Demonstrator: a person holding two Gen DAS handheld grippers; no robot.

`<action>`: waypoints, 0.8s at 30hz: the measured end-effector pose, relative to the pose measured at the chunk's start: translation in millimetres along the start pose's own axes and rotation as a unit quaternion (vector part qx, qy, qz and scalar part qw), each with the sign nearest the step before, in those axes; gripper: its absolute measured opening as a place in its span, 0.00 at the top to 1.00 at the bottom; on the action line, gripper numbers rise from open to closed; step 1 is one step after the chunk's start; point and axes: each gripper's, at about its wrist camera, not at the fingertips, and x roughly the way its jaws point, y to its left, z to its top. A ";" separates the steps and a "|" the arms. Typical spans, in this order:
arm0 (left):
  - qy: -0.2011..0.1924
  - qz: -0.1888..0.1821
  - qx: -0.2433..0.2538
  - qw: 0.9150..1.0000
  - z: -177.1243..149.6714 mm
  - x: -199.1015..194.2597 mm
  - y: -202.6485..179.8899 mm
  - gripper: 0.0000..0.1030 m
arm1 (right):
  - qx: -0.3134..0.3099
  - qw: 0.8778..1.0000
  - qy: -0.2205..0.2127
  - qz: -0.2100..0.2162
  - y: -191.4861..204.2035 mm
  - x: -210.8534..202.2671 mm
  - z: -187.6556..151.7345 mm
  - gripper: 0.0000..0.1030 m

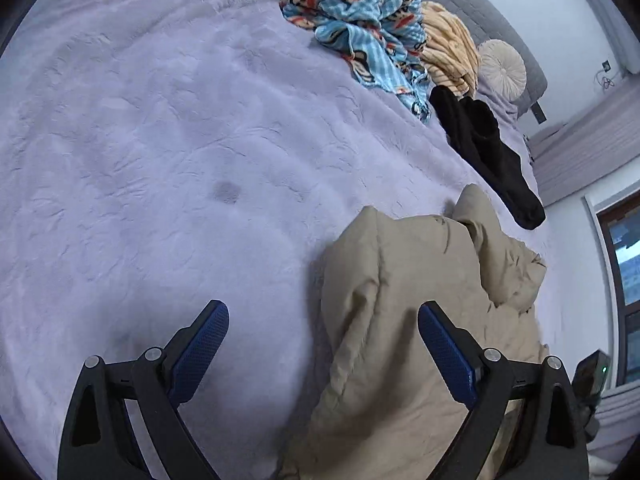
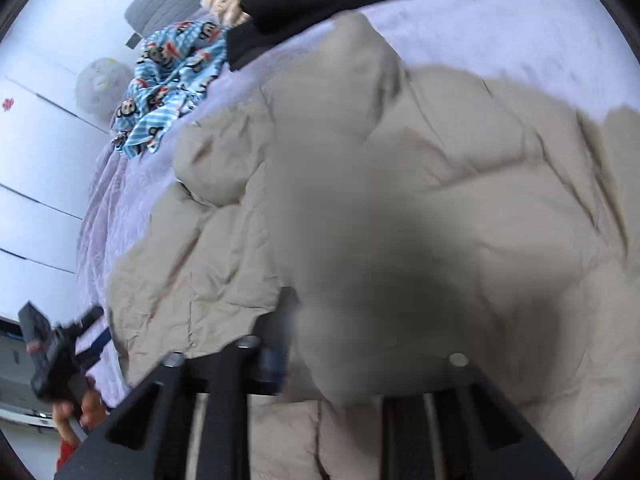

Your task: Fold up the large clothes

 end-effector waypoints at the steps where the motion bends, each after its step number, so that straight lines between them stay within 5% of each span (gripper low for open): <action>1: 0.014 0.007 0.002 1.000 3.8 11.3 -3.5 0.40 | 0.010 1.000 0.006 0.009 -4.6 2.6 -2.8 0.88; 2: 0.035 0.009 0.010 0.999 4.8 21.8 -10.1 0.78 | 0.018 1.000 0.009 0.020 -6.7 5.1 -5.8 0.89; 3: 0.046 0.020 0.023 0.998 3.7 27.6 -20.4 0.82 | 0.024 0.999 0.012 0.028 -8.3 7.4 -8.3 0.90; 7: -0.007 0.120 0.145 0.982 -8.1 26.0 -56.5 0.82 | 0.054 0.998 0.018 0.035 -18.7 15.0 -28.8 0.90; 14: -0.025 0.179 0.131 0.975 -4.8 31.7 -39.3 0.82 | 0.042 0.999 -0.001 0.034 -10.2 36.7 -22.3 0.90; 16: -0.058 0.225 0.129 0.964 -4.9 12.8 -42.1 0.82 | 0.048 0.998 0.018 0.038 -10.7 34.7 -15.1 0.89; 18: -0.087 0.225 0.125 0.962 -8.6 -13.8 -39.8 0.82 | 0.043 0.998 0.038 0.026 -13.0 23.3 -13.8 0.79; 20: -0.089 0.198 0.116 0.969 -14.6 -35.0 -37.0 0.82 | 0.022 0.999 0.032 -0.005 -14.4 2.6 -18.4 0.50; 24: -0.063 0.177 0.140 0.972 -39.2 -46.3 -44.8 0.82 | -0.003 0.995 -0.028 -0.099 -18.6 -47.8 -30.2 0.51</action>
